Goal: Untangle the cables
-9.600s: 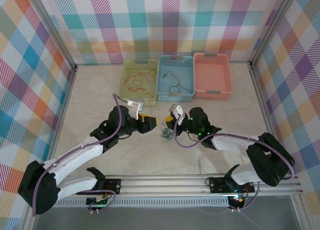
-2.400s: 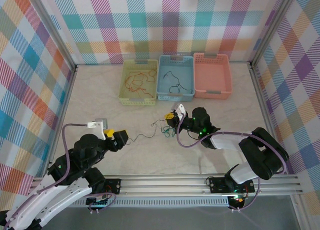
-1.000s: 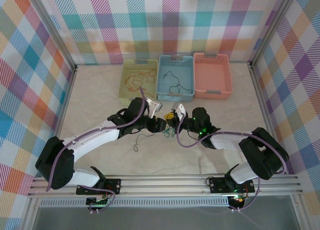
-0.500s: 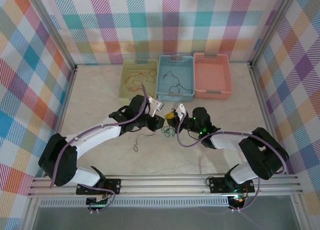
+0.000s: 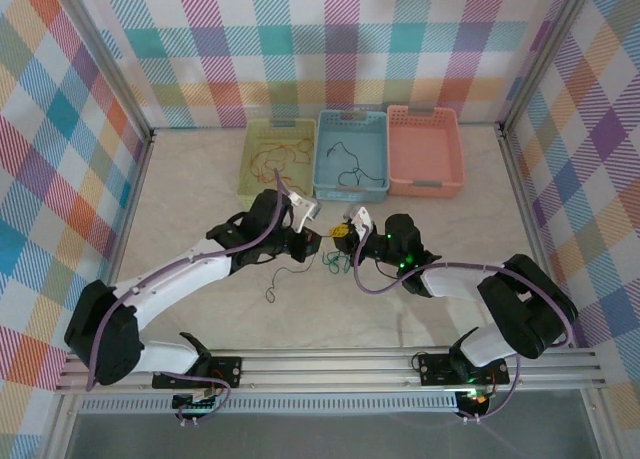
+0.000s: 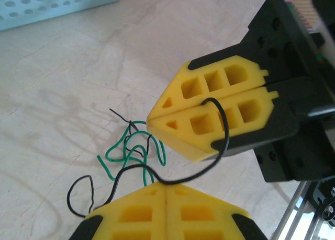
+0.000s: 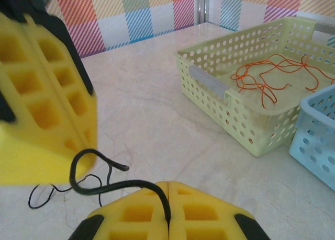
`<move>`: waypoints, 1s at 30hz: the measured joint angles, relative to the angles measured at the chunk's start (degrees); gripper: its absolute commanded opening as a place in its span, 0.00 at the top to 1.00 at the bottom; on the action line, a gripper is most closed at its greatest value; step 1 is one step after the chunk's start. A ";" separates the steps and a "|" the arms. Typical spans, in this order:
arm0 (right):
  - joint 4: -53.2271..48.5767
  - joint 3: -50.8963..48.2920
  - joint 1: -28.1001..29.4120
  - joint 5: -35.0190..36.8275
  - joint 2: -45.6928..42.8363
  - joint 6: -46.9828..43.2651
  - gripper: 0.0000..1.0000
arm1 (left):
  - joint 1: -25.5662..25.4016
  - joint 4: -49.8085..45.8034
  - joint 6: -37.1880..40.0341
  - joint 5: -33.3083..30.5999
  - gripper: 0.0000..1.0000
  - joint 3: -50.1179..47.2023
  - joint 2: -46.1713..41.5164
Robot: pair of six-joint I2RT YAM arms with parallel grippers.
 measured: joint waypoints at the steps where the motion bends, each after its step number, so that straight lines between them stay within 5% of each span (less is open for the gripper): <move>1: 0.00 0.00 0.00 0.00 0.00 0.00 1.00 | 0.00 -0.66 0.26 -0.50 0.71 0.00 -0.81; 4: 0.00 0.00 0.00 0.00 -0.02 0.00 1.00 | 0.02 -1.90 1.14 -1.46 0.51 0.00 -2.47; 10: 0.02 0.00 0.00 -0.07 -0.04 0.00 1.00 | 0.02 -5.29 4.37 -3.30 0.40 0.50 -2.69; 24: 0.02 0.00 0.00 -0.90 -0.17 0.02 1.00 | 0.02 -7.89 22.01 -0.66 0.38 7.48 7.89; 30: 0.04 0.00 0.00 -0.92 -0.31 0.02 1.00 | 0.02 -9.05 25.16 1.81 0.50 8.37 9.29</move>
